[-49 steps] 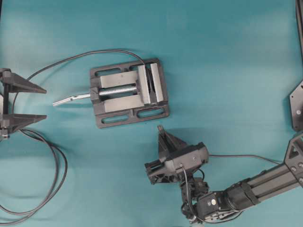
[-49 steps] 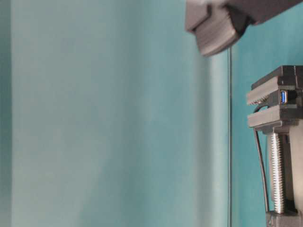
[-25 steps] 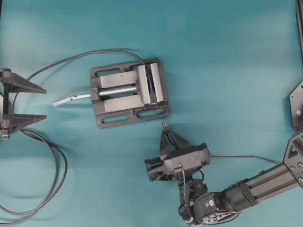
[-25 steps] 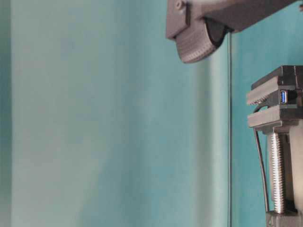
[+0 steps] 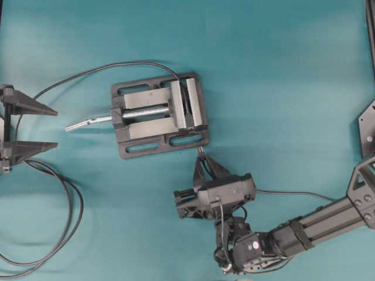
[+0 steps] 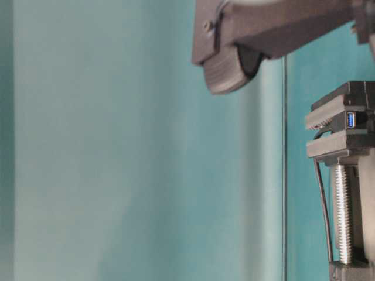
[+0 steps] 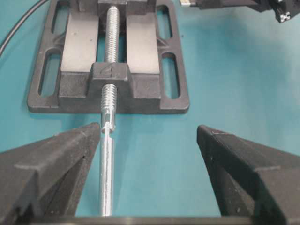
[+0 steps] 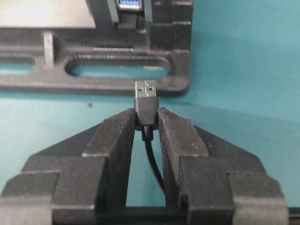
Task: Insert the USB cable into the fixed female connector.
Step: 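Carry the USB plug with the right gripper toward the vise port, then align the USB plug with the blue port in the vise, then push the USB plug down into the blue port with the right gripper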
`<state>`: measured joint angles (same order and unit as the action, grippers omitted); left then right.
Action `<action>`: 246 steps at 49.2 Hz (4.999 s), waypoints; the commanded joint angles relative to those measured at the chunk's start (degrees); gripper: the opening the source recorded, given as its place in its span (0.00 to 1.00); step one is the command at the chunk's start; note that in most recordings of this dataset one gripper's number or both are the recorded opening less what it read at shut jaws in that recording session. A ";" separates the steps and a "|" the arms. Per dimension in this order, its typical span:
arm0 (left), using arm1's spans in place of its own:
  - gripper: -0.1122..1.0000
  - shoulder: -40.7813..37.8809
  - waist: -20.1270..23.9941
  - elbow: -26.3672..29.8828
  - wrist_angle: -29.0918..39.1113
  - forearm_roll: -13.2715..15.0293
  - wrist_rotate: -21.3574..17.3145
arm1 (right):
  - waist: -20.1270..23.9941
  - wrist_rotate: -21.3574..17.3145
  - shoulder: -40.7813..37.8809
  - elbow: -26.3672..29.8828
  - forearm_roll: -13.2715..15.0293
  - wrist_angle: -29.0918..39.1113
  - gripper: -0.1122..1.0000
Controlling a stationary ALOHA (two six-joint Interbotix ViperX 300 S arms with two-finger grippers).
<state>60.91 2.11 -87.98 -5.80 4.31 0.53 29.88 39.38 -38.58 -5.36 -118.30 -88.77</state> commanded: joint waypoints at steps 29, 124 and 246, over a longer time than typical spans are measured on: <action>1.00 -0.26 0.09 0.62 -0.44 -0.09 -0.18 | -2.64 2.02 3.34 2.46 2.11 -1.58 0.28; 1.00 -0.26 0.09 0.62 -0.44 -0.09 -0.18 | -6.06 1.67 3.25 4.48 2.55 -3.96 0.28; 1.00 0.97 1.67 0.35 0.00 -0.09 0.00 | -18.28 2.20 -0.44 3.78 8.79 1.23 0.28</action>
<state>62.14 3.60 -88.24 -5.54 4.31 0.53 21.62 41.75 -40.08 -1.32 -110.13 -87.71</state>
